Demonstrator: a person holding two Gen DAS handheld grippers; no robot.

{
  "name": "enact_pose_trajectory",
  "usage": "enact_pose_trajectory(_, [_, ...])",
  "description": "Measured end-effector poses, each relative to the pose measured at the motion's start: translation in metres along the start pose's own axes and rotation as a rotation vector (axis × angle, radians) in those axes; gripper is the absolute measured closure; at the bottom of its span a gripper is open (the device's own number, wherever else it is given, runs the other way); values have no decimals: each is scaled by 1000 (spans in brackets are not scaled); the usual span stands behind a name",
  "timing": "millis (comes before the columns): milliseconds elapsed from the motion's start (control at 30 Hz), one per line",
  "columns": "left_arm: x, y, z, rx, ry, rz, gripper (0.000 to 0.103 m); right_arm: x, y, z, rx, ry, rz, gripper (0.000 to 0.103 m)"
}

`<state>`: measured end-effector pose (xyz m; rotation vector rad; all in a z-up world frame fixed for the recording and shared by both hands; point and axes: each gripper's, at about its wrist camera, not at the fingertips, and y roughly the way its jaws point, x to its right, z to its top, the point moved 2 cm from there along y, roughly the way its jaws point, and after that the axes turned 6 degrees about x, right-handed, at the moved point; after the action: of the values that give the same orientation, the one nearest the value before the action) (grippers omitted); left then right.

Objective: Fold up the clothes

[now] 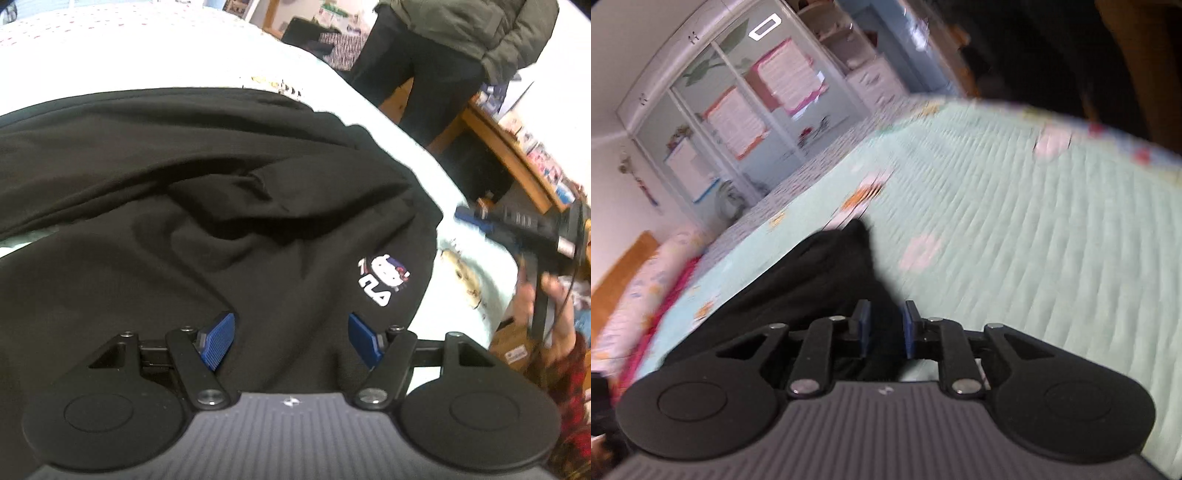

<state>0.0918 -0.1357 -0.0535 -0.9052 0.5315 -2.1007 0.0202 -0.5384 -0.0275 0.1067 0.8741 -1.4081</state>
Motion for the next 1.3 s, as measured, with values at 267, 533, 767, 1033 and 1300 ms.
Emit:
enact_pose_trajectory(267, [-24,-49,-10,82,-154,43,32,-9,7,-37,-110,165,42,65])
enact_pose_trajectory(533, [-62,-110,-34,149,-303,110,32,-9,5,-59,-130,355,94,56])
enact_pose_trajectory(767, [-80,-127,-50,169,-387,109,32,-7,6,-56,-93,448,103,53])
enact_pose_trajectory(1033, [-89,-164,-76,206,-473,135,32,-19,-10,-64,7,330,-1,100])
enact_pose_trajectory(1300, [-117,-228,-106,323,-590,244,33,-2,-16,-79,-6,343,-51,99])
